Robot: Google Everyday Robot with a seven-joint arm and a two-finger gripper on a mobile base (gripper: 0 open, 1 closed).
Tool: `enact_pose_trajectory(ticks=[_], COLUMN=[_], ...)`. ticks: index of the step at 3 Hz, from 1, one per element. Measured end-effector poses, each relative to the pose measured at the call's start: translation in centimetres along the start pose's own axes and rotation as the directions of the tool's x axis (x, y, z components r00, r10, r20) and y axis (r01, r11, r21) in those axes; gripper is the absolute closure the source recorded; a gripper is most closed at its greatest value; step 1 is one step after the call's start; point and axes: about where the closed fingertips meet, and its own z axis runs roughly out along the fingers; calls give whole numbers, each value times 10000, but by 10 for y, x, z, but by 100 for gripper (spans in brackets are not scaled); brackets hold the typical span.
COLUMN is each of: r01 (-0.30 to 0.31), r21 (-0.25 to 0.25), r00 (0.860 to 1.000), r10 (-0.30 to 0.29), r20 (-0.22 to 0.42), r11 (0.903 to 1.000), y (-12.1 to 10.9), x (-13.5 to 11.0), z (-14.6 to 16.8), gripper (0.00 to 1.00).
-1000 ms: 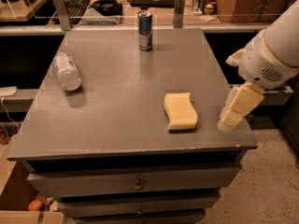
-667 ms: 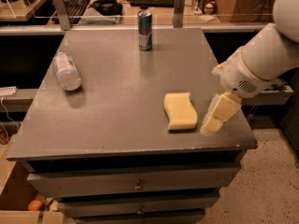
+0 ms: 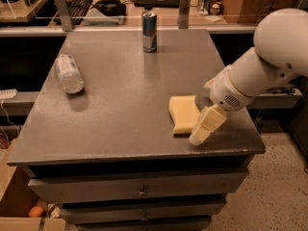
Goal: Move sponge near redbull can
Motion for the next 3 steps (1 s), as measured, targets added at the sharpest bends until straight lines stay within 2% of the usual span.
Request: enact_pose_trajectory(ticks=[1, 2, 3], r01=[-114, -212, -185], r21=[-153, -210, 160], r00=[9996, 9990, 9977], r10=[118, 220, 174], r20=[261, 394, 661], r11=[9998, 9996, 9997], y=[1, 0, -9], x=[-11, -15, -19], z=[11, 15, -2], gripper=[18, 41, 65])
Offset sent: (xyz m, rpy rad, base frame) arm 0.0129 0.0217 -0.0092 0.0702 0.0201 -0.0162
